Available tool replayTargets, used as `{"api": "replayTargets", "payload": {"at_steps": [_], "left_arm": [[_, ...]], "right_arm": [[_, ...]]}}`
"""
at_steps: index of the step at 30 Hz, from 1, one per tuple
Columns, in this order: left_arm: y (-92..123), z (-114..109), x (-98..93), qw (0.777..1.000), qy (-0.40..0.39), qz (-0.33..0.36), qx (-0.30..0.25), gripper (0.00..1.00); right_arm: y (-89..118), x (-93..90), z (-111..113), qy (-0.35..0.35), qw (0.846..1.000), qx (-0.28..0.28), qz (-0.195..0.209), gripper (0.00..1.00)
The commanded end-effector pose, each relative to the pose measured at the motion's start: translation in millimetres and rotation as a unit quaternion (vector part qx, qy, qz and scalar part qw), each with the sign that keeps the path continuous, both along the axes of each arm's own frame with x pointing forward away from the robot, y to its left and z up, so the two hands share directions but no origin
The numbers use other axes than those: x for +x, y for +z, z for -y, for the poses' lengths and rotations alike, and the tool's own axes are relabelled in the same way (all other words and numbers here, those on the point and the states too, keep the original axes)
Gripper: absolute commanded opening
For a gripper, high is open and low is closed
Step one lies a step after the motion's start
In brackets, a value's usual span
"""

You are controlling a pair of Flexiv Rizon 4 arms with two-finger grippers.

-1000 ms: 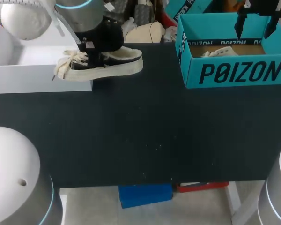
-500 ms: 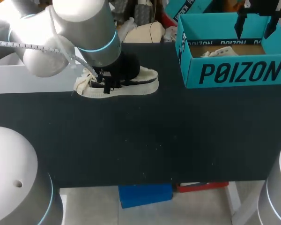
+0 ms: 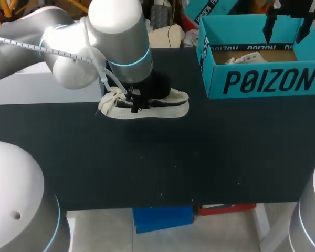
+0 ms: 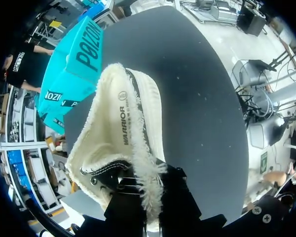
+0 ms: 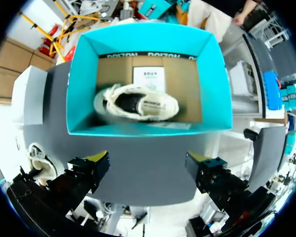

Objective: Take the shoe out of the shoebox, open the shoe tongue, remove and reinsert the insole, then place the shoe into the shoebox

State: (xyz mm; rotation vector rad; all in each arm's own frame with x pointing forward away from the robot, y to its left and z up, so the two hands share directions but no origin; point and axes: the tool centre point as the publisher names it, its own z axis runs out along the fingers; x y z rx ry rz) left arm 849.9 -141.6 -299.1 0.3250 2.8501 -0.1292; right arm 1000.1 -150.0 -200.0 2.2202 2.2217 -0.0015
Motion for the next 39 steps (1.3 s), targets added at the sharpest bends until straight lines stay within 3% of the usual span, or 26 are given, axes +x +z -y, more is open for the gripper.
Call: {"api": "replayTargets", "payload": {"at_steps": [1,24,30,36,37,38,39], "left_arm": [[-15,14,3.6,1.0,0.0,-0.003,0.004,0.0],[-76,35,-19.3,1.0,0.013,-0.021,0.019,0.0],[-98,35,-22.1,0.998,0.008,-0.057,0.034,0.0],[-102,36,-24.1,0.997,-0.002,-0.066,0.035,0.0],[-101,37,-24.8,0.997,-0.004,-0.067,0.034,0.03],[-98,37,-25.1,0.997,-0.007,-0.07,0.032,0.47],[-95,38,-25.2,0.997,-0.013,-0.075,0.028,1.0]], "right_arm": [[0,0.0,0,0.0,1.0,0.0,0.0,1.0],[0,0.0,0,0.0,1.0,0.0,0.0,1.0],[0,0.0,0,0.0,1.0,0.0,0.0,1.0],[0,0.0,0,0.0,1.0,0.0,0.0,1.0],[0,0.0,0,0.0,1.0,0.0,0.0,1.0],[0,0.0,0,0.0,1.0,0.0,0.0,1.0],[0,0.0,0,0.0,1.0,0.0,0.0,1.0]]}}
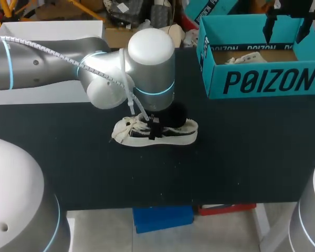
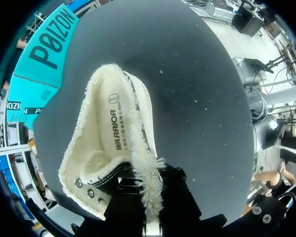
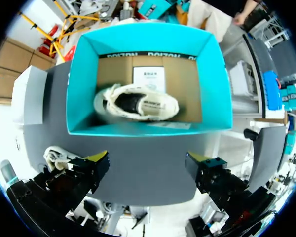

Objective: Take the shoe out of the shoebox, open the shoe tongue, remove and reinsert the insole, then place the shoe into the shoebox

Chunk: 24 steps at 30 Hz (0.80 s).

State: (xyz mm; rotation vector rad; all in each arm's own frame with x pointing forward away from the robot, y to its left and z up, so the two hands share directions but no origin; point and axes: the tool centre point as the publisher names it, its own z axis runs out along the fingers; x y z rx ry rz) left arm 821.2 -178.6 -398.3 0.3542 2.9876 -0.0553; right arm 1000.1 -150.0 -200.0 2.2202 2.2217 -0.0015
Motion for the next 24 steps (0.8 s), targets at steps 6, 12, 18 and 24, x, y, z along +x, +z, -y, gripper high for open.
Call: {"api": "replayTargets", "payload": {"at_steps": [6,12,18,24], "left_arm": [[39,4,4.7,0.998,-0.039,-0.024,-0.036,1.0],[78,-3,12.2,0.996,-0.009,-0.066,-0.066,1.0],[119,-19,22.6,0.989,0.003,-0.063,-0.133,1.0],[145,-43,28.1,0.98,0.047,-0.064,-0.182,1.0]], "right_arm": [[0,0.0,0,0.0,1.0,0.0,0.0,1.0],[0,0.0,0,0.0,1.0,0.0,0.0,1.0],[0,0.0,0,0.0,1.0,0.0,0.0,1.0],[0,0.0,0,0.0,1.0,0.0,0.0,1.0]]}}
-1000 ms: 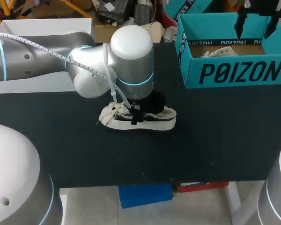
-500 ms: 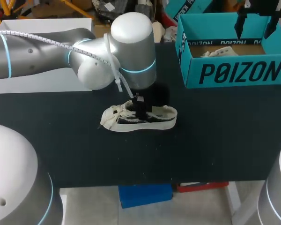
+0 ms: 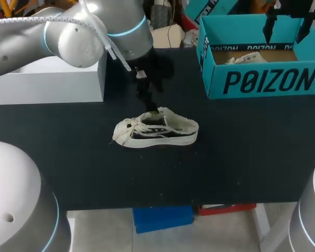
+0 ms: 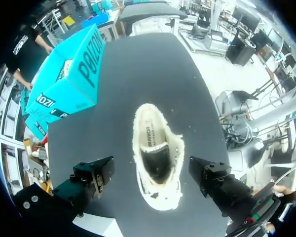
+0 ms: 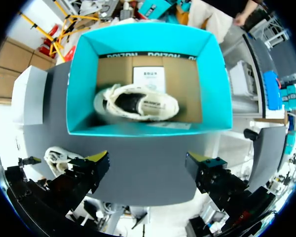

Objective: Take the shoe out of the shoebox, open the shoe tongue, remove and reinsert the insole, then place the shoe into the shoebox

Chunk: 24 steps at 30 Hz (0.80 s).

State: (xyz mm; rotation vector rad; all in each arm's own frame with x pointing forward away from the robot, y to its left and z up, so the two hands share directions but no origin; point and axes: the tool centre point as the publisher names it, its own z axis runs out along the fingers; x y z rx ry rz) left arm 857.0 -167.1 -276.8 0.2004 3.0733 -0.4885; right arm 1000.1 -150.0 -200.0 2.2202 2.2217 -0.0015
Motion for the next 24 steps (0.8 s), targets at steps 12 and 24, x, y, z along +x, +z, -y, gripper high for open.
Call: {"api": "replayTargets", "payload": {"at_steps": [12,24], "left_arm": [[31,-50,-15.9,0.996,0.04,-0.007,-0.081,1.0],[31,-50,-15.9,0.996,0.04,-0.007,-0.081,1.0]], "right_arm": [[0,0.1,0,0.0,1.0,0.0,0.0,1.0],[0,0.1,0,0.0,1.0,0.0,0.0,1.0]]}}
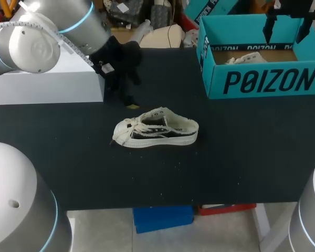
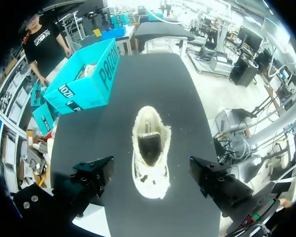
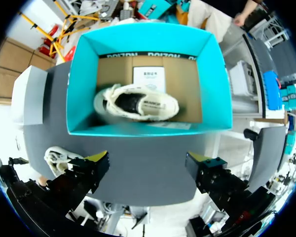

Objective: Take the shoe out of the shoebox, open the shoe tongue, remove and reinsert the insole, then place the shoe into the shoebox

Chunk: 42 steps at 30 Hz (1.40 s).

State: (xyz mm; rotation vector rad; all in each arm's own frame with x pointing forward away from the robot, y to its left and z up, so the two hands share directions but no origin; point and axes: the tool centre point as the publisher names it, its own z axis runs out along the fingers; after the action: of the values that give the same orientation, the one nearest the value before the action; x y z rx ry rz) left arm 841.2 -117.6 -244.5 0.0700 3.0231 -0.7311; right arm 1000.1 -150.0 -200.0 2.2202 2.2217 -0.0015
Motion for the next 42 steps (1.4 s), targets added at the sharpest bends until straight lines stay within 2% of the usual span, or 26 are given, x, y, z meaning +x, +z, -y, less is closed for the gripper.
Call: {"api": "replayTargets", "payload": {"at_steps": [1,4,6,8,11,20,30,32,33,34,35,37,38,40,42], "left_arm": [[-1,0,-0.2,1.0,0.0,0.001,-0.001,1.0],[-3,-12,-4.2,0.999,0.012,-0.009,-0.05,1.0],[-6,-19,-7.9,0.994,0.015,-0.025,-0.102,1.0],[-12,-28,-11.9,0.995,0.017,0.001,-0.095,1.0],[-16,-39,-15.7,0.991,0.034,-0.008,-0.127,1.0],[-21,-59,-16.2,0.99,0.042,0.004,-0.136,1.0],[-21,-60,-16.1,0.991,0.034,0.004,-0.13,1.0],[-21,-60,-16.1,0.991,0.034,0.004,-0.13,1.0],[-21,-60,-16.1,0.991,0.034,0.004,-0.13,1.0],[-21,-60,-16.1,0.991,0.034,0.004,-0.13,1.0],[-21,-60,-16.1,0.991,0.034,0.004,-0.13,1.0],[-21,-60,-16.1,0.991,0.034,0.004,-0.13,1.0],[-21,-60,-16.1,0.991,0.034,0.004,-0.13,1.0],[-21,-60,-16.1,0.991,0.034,0.004,-0.13,1.0],[-21,-60,-16.1,0.991,0.034,0.004,-0.13,1.0]], "right_arm": [[0,0.1,0,0.0,1.0,0.0,0.0,1.0],[0,0.1,0,0.0,1.0,0.0,0.0,1.0],[0,0.1,0,0.0,1.0,0.0,0.0,1.0],[0,0.1,0,0.0,1.0,0.0,0.0,1.0],[0,0.1,0,0.0,1.0,0.0,0.0,1.0],[0,0.1,0,0.0,1.0,0.0,0.0,1.0],[0,0.1,0,0.0,1.0,0.0,0.0,1.0],[14,-5.2,-28,0.071,0.997,0.003,0.015,1.0],[18,-16.6,-51,0.127,0.992,-0.01,0.02,1.0],[18,-25.6,-62,0.155,0.988,-0.017,0.019,1.0],[17,-46.6,-81,0.21,0.977,-0.01,0.024,1.0],[15,-80.3,-102,0.304,0.952,-0.013,0.031,1.0],[14,-100.4,-111,0.366,0.929,-0.025,0.041,1.0],[12,-146.0,-123,0.501,0.864,-0.028,0.032,1.0],[12,-146.0,-123,0.501,0.864,-0.028,0.032,1.0]]}}
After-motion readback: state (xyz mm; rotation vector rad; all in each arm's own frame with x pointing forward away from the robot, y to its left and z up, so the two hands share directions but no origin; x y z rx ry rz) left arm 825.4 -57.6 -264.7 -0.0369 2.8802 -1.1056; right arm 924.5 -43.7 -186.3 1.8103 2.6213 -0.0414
